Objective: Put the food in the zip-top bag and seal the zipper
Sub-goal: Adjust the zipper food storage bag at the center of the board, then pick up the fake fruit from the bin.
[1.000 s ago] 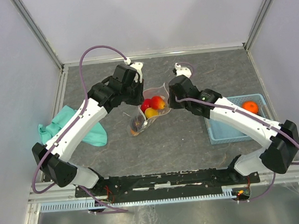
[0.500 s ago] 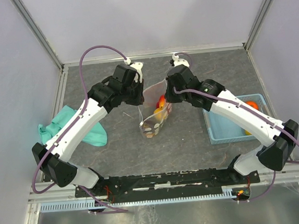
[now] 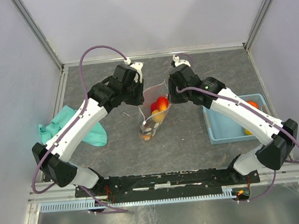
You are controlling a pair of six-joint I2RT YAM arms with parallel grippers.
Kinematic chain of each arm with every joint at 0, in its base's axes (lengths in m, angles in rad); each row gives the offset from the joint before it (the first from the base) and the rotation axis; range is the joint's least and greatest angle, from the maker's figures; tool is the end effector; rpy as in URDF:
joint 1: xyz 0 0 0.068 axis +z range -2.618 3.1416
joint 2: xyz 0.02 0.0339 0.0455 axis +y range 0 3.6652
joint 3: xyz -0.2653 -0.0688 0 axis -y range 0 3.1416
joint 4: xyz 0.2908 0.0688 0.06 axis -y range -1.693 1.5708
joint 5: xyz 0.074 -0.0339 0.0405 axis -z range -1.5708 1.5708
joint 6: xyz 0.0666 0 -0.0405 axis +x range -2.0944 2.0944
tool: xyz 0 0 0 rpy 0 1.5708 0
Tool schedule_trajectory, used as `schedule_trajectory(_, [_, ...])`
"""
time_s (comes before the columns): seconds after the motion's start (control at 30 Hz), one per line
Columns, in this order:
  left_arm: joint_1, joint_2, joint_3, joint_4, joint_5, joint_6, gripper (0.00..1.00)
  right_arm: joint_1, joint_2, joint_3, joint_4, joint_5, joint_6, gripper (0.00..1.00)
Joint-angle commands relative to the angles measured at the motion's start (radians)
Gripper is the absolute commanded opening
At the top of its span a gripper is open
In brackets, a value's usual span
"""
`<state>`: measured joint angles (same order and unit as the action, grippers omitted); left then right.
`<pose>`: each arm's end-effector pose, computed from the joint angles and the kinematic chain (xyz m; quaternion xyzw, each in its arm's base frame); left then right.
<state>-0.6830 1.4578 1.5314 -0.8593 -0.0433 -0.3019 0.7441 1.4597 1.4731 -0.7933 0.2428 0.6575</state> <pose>0.2927 -0.2345 0.3589 0.1668 0.9086 -0.1632 0.3465 0.2898 0.2450 0.3436 0.0070 0.9172 0.1612 0.3643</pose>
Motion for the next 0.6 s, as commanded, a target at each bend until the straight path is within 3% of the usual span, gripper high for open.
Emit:
schedule_trajectory(0.0, [-0.006, -0.014, 0.015, 0.026, 0.0, 0.013, 0.03, -0.023, -0.072, 0.041, -0.037, -0.034, -0.058, 0.42])
schedule_trajectory(0.17, [-0.006, -0.011, 0.017, 0.026, -0.014, 0.024, 0.03, -0.103, -0.152, 0.01, -0.109, -0.044, -0.075, 0.62])
schedule_trajectory(0.57, [-0.006, -0.019, 0.019, 0.026, -0.041, 0.049, 0.03, -0.42, -0.256, -0.194, -0.171, 0.072, -0.117, 0.77])
